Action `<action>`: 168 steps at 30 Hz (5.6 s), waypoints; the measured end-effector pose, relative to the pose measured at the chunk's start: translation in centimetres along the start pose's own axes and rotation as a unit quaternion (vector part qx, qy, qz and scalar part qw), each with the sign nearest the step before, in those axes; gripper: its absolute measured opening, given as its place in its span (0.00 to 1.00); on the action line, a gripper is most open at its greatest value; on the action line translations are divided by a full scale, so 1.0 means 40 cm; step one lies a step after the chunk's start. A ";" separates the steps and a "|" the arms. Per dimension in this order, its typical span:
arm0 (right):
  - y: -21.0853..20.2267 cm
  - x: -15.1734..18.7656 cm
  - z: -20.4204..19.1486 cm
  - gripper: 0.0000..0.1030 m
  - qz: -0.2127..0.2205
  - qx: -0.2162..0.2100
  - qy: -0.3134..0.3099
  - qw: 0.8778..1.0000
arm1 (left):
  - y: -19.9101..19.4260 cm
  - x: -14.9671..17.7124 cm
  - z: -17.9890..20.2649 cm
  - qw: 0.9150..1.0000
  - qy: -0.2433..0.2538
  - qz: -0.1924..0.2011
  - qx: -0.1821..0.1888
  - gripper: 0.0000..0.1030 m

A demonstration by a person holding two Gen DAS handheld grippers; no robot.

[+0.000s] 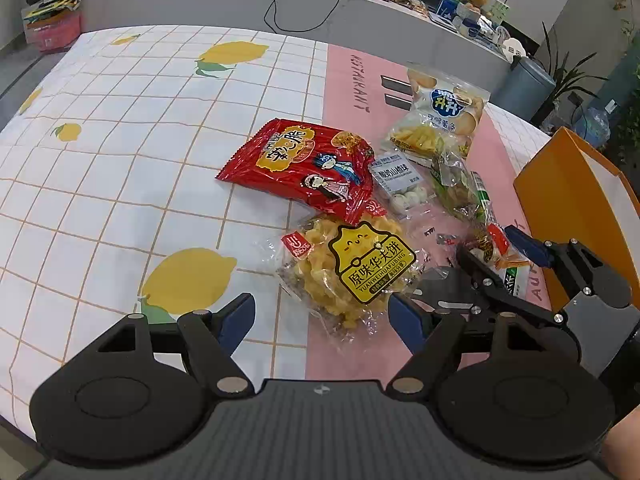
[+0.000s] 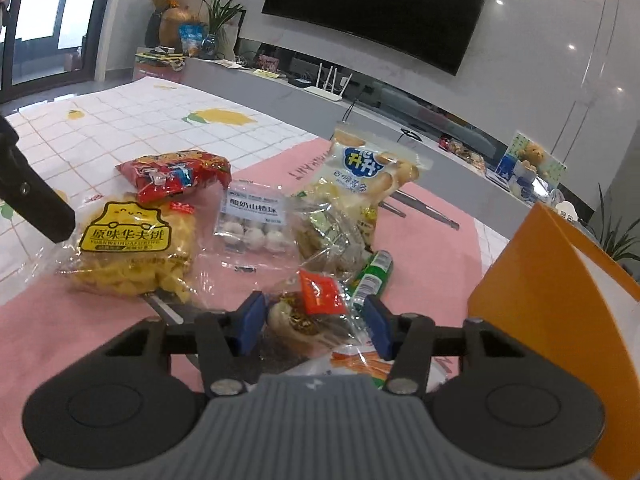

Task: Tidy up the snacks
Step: 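Move both tools back to the pile and grasp the bread roll with the right tool, then grasp the yellow cookie bag with the left tool, then drop the bread roll into the box with the right tool while the left lifts the cookie bag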

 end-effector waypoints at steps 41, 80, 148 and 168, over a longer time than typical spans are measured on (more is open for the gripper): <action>-0.239 0.014 0.053 0.43 0.034 -0.029 0.100 0.994 | 0.125 -0.050 0.090 0.985 0.163 0.038 -0.037 1.00; -0.244 0.007 0.048 0.43 0.034 -0.018 0.083 0.996 | 0.008 0.034 0.187 0.973 0.224 0.055 -0.016 0.98; -0.452 0.231 0.507 0.43 0.038 0.108 0.325 0.939 | -0.169 -0.005 0.357 0.968 0.138 0.107 0.179 0.82; -0.348 0.297 0.520 0.82 -0.094 0.162 0.291 0.938 | -0.151 0.047 0.432 0.964 0.185 0.097 0.162 0.82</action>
Point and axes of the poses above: each gripper's, at about its wrist camera, not at the fingertips, and y roughly the way its jaws point, z to its right, x to its underside, the point moved 7 cm from there along y, roughly the way its jaws point, and after that the axes turned 10 degrees about -z, right-handed, at the moved point
